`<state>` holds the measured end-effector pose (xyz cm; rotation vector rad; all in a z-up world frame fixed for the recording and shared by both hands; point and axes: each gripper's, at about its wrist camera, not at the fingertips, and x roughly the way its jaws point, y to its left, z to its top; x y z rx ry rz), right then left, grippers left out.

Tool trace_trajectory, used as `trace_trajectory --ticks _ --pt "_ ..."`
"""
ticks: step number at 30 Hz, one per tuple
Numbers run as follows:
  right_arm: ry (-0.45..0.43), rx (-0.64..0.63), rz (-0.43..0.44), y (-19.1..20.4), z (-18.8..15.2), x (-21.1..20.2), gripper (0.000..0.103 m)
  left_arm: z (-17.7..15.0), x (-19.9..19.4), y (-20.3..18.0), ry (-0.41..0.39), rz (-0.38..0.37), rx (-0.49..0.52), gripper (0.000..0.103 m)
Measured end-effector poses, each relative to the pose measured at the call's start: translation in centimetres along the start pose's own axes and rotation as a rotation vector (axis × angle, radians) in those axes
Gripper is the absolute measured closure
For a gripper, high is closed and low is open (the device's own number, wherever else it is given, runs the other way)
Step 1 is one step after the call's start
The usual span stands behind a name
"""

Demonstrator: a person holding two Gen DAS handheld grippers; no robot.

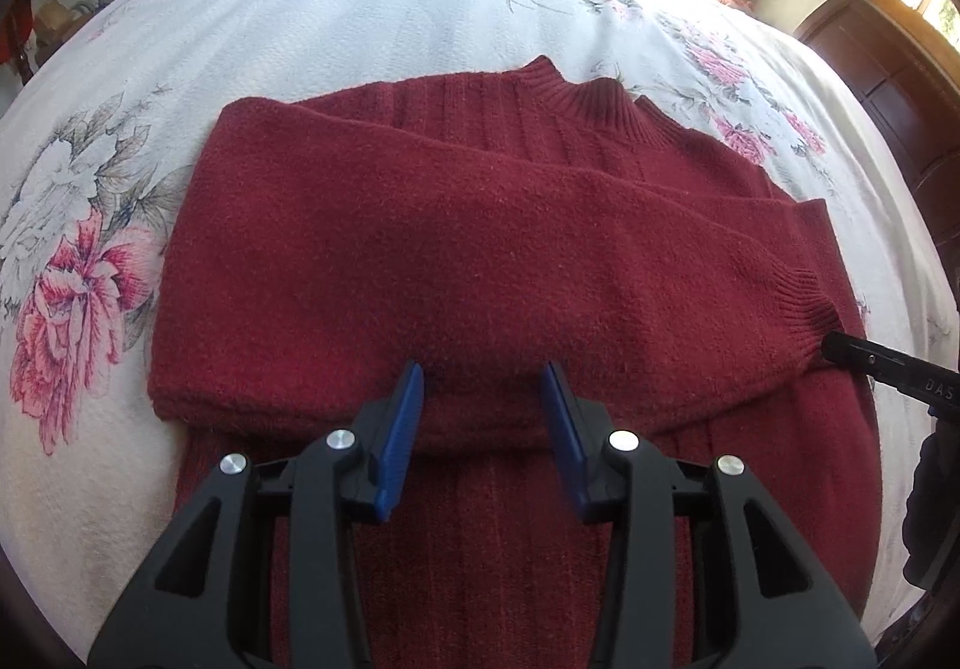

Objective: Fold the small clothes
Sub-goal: 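Open the left gripper on the fold while the right gripper releases the cuff, then move both grippers to the sweater's ribbed hem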

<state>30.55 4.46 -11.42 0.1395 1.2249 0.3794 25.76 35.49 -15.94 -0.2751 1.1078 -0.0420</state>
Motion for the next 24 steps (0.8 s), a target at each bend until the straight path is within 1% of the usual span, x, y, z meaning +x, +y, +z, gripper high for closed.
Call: trace_trajectory --ticks 3,10,16,20,21,23,24 --pt "0.009 0.028 0.016 -0.9 -0.6 1.0 0.081 0.0 0.3 0.1 0.004 0.004 0.009 0.062" --pt "-0.004 0.024 0.003 -0.9 -1.2 1.9 0.081 -0.4 0.8 0.0 -0.009 0.012 0.022 0.061" --pt "-0.015 0.084 0.044 -2.0 -1.3 2.6 0.082 -0.8 0.9 0.2 -0.018 0.013 0.018 0.061" --pt "-0.001 0.059 0.007 -1.2 -1.0 2.2 0.081 -0.7 0.4 0.1 -0.007 0.029 0.008 0.061" --pt "0.000 0.043 -0.006 -0.8 -1.0 1.8 0.080 -0.6 0.0 -0.1 -0.007 0.041 0.010 0.061" --pt "-0.023 0.019 -0.020 -0.1 -1.7 0.3 0.072 -1.2 -1.3 -0.5 -0.020 0.059 0.019 0.062" --pt "-0.041 0.003 -0.031 0.3 -2.4 -0.5 0.062 -1.7 -1.9 -0.7 -0.022 0.065 0.027 0.061"
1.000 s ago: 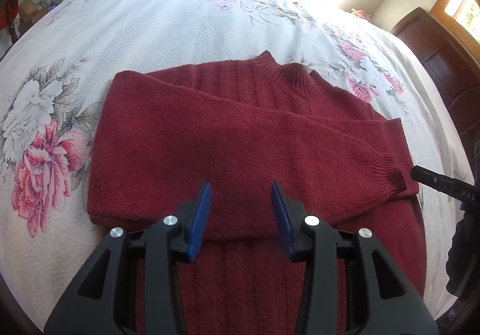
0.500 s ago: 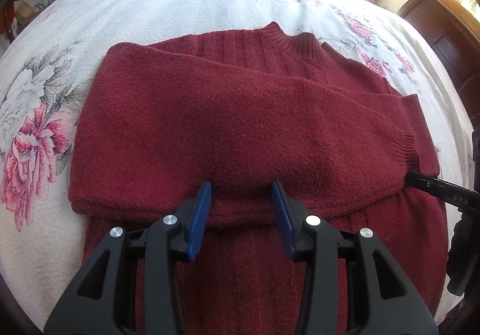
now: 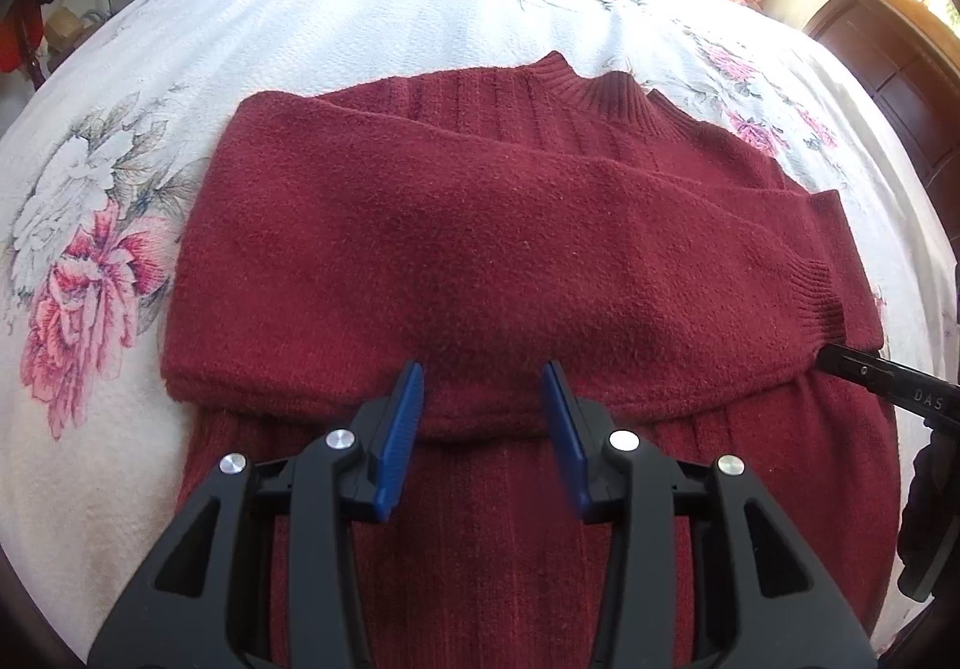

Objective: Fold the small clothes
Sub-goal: 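Move both grippers to the sweater's ribbed hem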

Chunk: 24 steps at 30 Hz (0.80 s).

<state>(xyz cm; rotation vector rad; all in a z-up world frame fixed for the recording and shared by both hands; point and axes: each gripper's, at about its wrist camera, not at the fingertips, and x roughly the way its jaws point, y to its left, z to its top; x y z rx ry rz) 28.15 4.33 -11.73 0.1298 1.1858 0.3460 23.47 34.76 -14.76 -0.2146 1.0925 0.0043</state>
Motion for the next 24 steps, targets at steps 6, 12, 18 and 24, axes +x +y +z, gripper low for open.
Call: trace_trajectory --ticks 6,12,18,24 --pt "-0.024 -0.037 -0.004 1.1 -7.3 -3.9 0.060 -6.1 -4.1 0.0 0.004 -0.003 -0.005 0.055" --pt "-0.032 0.017 -0.001 1.0 -16.1 -6.6 0.059 -14.3 -7.4 0.3 0.011 0.024 -0.006 0.049" --pt "-0.029 0.027 -0.032 1.4 -22.4 -9.0 0.058 -19.8 -10.6 0.1 0.007 0.045 0.006 0.046" --pt "-0.002 0.026 -0.036 1.5 -26.8 -10.2 0.058 -23.8 -12.3 0.1 0.007 0.064 0.009 0.046"
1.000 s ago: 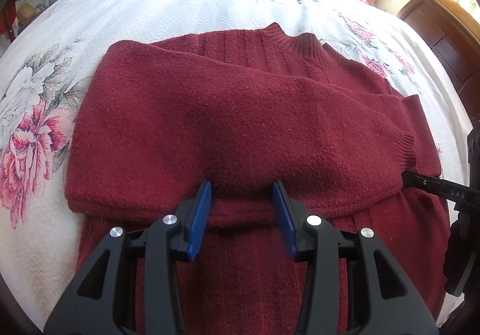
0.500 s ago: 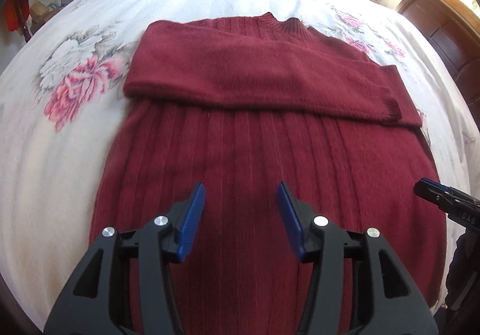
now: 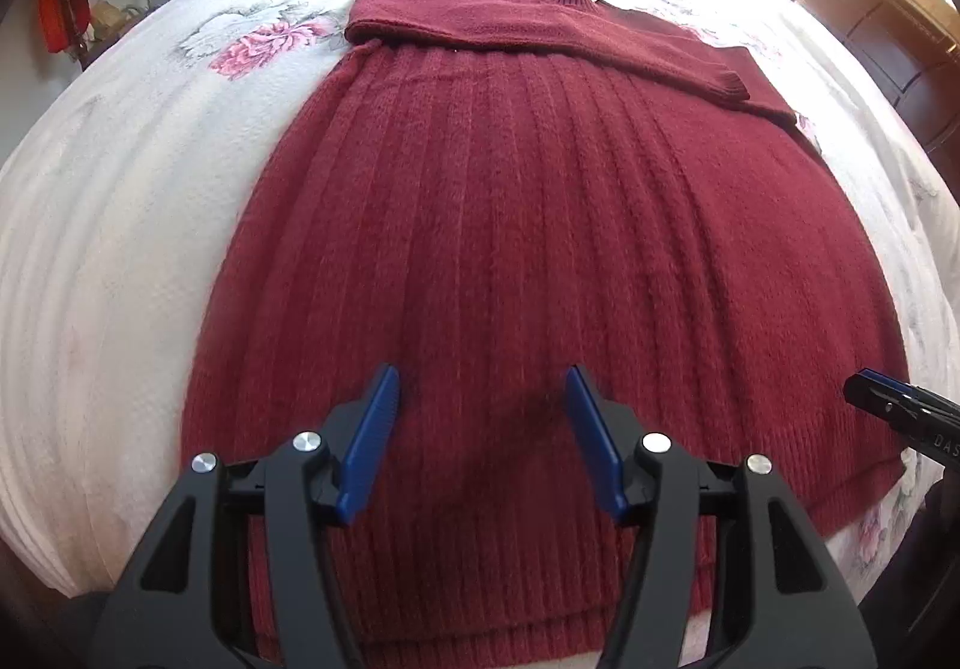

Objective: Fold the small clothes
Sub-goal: 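Move both grippers to the sweater's ribbed hem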

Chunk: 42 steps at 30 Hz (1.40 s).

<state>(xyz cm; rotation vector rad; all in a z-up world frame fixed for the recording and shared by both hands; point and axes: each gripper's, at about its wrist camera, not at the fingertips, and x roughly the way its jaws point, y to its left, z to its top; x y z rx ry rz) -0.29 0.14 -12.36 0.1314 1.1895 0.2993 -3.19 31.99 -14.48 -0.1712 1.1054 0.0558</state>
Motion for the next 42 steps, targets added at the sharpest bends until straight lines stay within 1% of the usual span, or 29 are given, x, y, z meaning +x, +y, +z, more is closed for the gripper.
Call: trace_trajectory --ticks 6,9,11,13,16,19,21,23,27,29,31,33,36,39,42 --pt "0.009 -0.004 -0.005 0.0 -3.1 -1.0 0.057 -2.6 -1.1 0.4 0.001 0.013 0.007 0.045" --pt "0.002 0.012 0.004 -0.5 -3.8 -2.1 0.057 -3.1 -2.2 0.8 -0.002 -0.001 0.002 0.045" --pt "-0.018 0.043 0.023 -1.5 -4.2 -3.5 0.056 -3.3 -3.5 1.6 -0.022 -0.004 -0.015 0.045" --pt "-0.045 0.080 0.024 -2.9 -4.3 -4.9 0.047 -3.3 -4.7 2.8 -0.040 0.008 -0.039 0.045" --pt "-0.063 0.147 0.030 -5.4 -4.4 -6.3 0.046 -2.8 -5.5 5.2 -0.042 0.044 -0.084 0.044" --pt "-0.036 0.184 0.024 -7.6 -4.4 -6.1 0.046 -2.4 -5.1 7.7 -0.005 0.072 -0.128 0.043" --pt "-0.014 0.216 0.056 -8.8 -4.7 -5.6 0.046 -2.4 -4.8 9.0 0.015 0.078 -0.154 0.043" --pt "0.008 0.250 0.093 -9.7 -5.1 -4.8 0.046 -2.5 -4.2 9.9 0.038 0.063 -0.174 0.043" --pt "0.001 0.283 0.141 -10.2 -5.3 -4.3 0.045 -2.6 -3.0 11.0 0.074 0.047 -0.210 0.043" --pt "0.005 0.295 0.171 -10.3 -5.3 -4.2 0.045 -2.7 -2.3 11.2 0.090 0.011 -0.234 0.043" --pt "0.014 0.289 0.173 -10.2 -5.1 -3.7 0.045 -2.7 -1.9 11.1 0.089 -0.007 -0.243 0.043" --pt "0.014 0.291 0.186 -10.0 -4.9 -3.3 0.045 -2.6 -1.7 10.9 0.092 -0.048 -0.257 0.043" --pt "0.014 0.319 0.243 -9.9 -4.5 -2.7 0.045 -2.3 -1.4 10.7 0.101 -0.089 -0.279 0.044" --pt "0.021 0.339 0.278 -9.8 -4.1 -1.8 0.048 -2.2 -0.9 10.8 0.109 -0.123 -0.310 0.046" --pt "0.027 0.335 0.278 -9.5 -3.7 -1.4 0.050 -2.3 -0.9 11.0 0.111 -0.138 -0.331 0.056"
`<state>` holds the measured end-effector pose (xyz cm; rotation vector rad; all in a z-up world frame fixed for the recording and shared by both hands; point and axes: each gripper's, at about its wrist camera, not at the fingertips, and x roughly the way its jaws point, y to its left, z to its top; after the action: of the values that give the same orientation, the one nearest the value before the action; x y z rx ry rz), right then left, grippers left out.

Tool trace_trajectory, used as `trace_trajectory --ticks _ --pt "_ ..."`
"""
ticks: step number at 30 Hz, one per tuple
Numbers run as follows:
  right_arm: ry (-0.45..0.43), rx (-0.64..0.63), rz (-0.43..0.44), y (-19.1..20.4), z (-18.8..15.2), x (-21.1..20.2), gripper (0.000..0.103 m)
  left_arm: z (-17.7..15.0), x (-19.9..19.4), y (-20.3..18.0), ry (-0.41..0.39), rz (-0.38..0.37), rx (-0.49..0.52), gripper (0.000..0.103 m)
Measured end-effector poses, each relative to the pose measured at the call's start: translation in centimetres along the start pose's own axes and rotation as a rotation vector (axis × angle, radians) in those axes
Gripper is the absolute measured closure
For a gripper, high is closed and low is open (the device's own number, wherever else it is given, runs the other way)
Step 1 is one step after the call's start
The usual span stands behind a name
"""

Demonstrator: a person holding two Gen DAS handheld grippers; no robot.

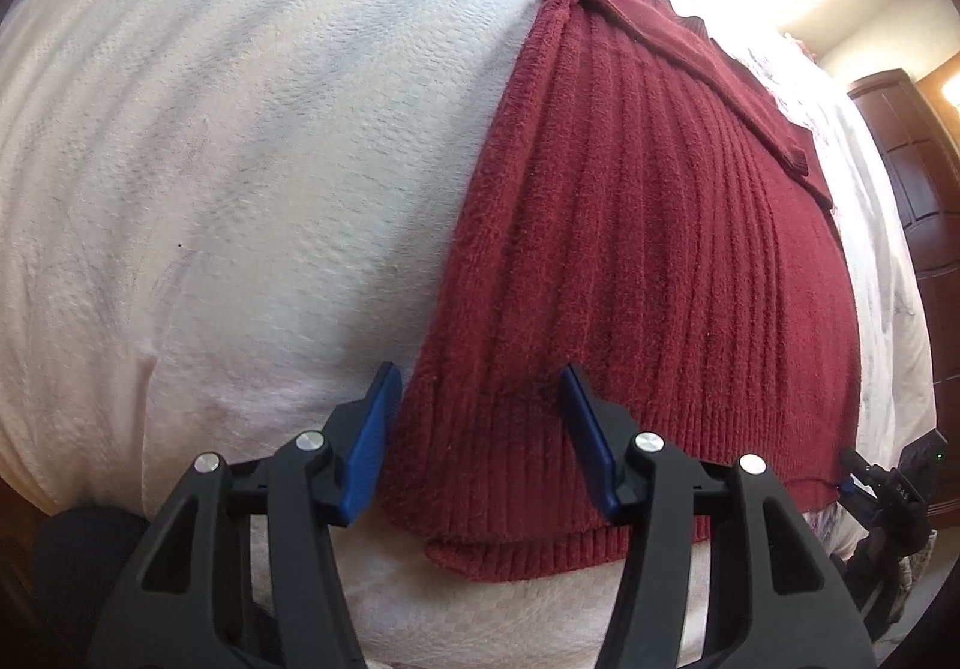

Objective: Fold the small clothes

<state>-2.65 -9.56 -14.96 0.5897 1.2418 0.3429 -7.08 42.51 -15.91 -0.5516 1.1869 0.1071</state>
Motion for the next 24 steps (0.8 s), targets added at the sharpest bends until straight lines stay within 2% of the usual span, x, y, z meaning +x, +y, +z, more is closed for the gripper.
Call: trace_trajectory --ticks 1,2,4,7,8,9,10,12,17,24 --pt "0.002 -0.008 0.000 0.2 0.0 0.1 0.052 -0.2 -0.1 0.0 0.006 -0.014 -0.004 0.064" --pt "0.007 -0.014 0.006 0.3 0.0 0.1 0.053 -0.4 -0.1 0.1 0.014 -0.030 -0.010 0.068" --pt "0.018 -0.021 0.025 0.6 -0.3 0.3 0.054 -0.9 -0.1 0.0 0.024 -0.051 -0.014 0.070" --pt "0.019 -0.037 0.019 0.8 -0.6 0.6 0.058 -1.2 0.1 -0.2 0.015 -0.036 0.002 0.070" --pt "0.019 -0.034 0.016 0.8 -0.5 0.7 0.059 -1.1 0.1 -0.2 0.013 -0.035 -0.007 0.075" --pt "0.020 -0.025 0.020 0.7 -0.4 0.8 0.066 -1.1 0.0 -0.2 0.012 -0.043 -0.022 0.082" --pt "0.023 -0.016 0.023 0.6 -0.2 0.8 0.079 -1.0 -0.1 -0.1 0.016 -0.066 -0.037 0.093" --pt "0.026 -0.006 0.018 0.5 0.1 0.8 0.092 -0.9 -0.3 -0.2 0.007 -0.062 -0.044 0.095" --pt "0.014 -0.017 0.058 0.9 0.1 -0.3 0.095 -1.1 -1.7 -0.6 -0.020 -0.090 -0.022 0.097" --pt "-0.007 0.017 0.245 1.4 1.3 -2.7 0.096 0.0 -4.1 -0.8 -0.052 -0.196 -0.031 0.097"
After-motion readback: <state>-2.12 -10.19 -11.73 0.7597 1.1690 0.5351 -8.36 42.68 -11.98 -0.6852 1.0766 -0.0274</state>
